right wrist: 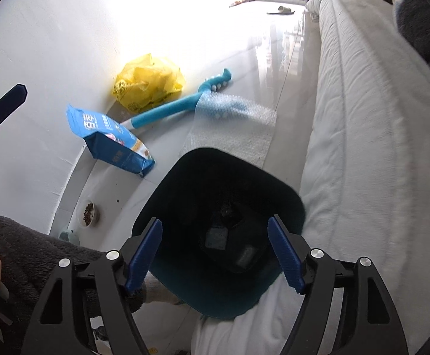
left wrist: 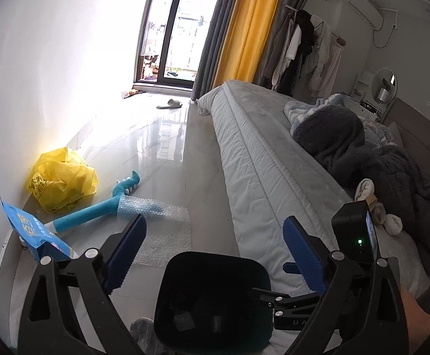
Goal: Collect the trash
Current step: 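Move both tools back toward the trash on the bed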
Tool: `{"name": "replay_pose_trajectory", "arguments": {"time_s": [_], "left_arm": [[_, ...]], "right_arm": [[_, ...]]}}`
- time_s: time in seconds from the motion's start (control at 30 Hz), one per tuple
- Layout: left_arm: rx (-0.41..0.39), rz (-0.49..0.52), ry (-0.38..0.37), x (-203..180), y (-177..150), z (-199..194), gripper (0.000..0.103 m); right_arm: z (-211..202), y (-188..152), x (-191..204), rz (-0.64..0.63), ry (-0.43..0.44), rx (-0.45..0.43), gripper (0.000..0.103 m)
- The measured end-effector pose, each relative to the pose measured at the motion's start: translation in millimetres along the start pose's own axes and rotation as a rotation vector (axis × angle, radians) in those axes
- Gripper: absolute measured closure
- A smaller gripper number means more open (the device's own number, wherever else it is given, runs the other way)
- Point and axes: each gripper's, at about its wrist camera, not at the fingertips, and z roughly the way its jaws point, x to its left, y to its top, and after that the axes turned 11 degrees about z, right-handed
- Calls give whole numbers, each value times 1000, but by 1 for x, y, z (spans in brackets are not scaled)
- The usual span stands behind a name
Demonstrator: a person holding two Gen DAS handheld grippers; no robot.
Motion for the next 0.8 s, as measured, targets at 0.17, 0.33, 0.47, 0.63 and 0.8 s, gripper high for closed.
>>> {"name": "replay_pose_trajectory", "arguments": {"time_s": [0.17,0.33,0.47,0.63,0.8], "left_arm": [[-29,32,-17,-26,18,-4,7],[-26,94,-40,-57,33,11,7],[-42,108,-84,-80,44,20,7],[-52,159,-110,-102,51,30,7],[-38,182,-143,-121,56,51,7]], "right_arm": [[-40,2,-18,-3,-32,-92,26],[-78,5,-46,-6,-69,-164,26],[-105,10,-72,10,-104,-216,25],[-133,14,-98,-11,-165,-261,25],[-153,14,-138,4,-225,-288,24]]}}
